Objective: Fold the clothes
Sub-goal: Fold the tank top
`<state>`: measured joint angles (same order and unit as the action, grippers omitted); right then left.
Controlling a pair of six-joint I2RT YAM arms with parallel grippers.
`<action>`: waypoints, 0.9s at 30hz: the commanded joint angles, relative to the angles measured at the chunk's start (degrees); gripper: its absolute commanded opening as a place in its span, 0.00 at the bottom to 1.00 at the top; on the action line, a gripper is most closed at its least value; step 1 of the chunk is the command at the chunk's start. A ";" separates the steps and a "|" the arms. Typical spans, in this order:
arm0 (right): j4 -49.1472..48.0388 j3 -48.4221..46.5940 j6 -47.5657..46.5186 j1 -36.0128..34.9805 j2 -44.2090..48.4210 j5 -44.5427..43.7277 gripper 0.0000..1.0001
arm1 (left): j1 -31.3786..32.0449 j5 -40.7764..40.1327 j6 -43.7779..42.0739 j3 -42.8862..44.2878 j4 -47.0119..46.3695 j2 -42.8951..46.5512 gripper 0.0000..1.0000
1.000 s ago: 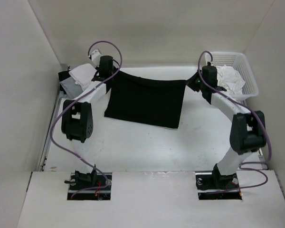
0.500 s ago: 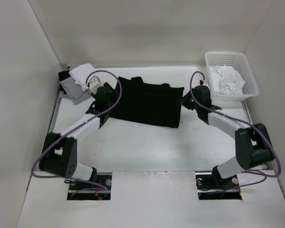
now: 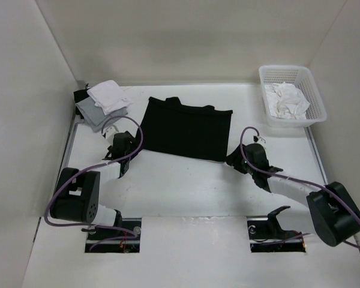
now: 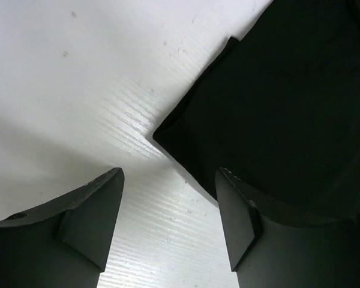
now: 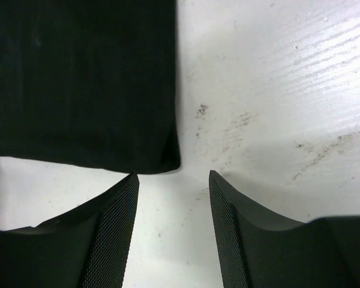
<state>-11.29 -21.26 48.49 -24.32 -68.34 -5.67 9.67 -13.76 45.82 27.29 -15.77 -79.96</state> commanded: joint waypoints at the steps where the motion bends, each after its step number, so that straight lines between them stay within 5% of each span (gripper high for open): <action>1: -4.08 -1.59 0.82 0.19 -4.25 0.30 0.55 | -0.75 3.21 2.51 0.75 -5.32 -2.82 0.59; 11: -9.19 -2.04 3.19 0.10 -10.15 2.86 0.52 | -0.75 0.84 4.62 0.31 -7.87 -6.17 0.31; 19: -9.89 -2.03 5.04 -0.69 -11.73 2.86 0.48 | -0.49 -3.56 6.73 0.04 -9.19 -5.81 0.41; 23: -9.72 -2.83 5.47 -0.86 -12.79 3.04 0.37 | -1.37 -3.21 8.31 0.05 -10.68 -7.66 0.32; 27: -9.63 -2.21 6.27 -1.74 -12.00 3.04 0.39 | -1.89 -2.59 9.19 -0.39 -11.65 -8.37 0.20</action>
<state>-20.51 -22.90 54.04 -25.10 -80.31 -2.94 8.38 -15.99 53.45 27.40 -24.91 -87.72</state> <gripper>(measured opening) 0.381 0.214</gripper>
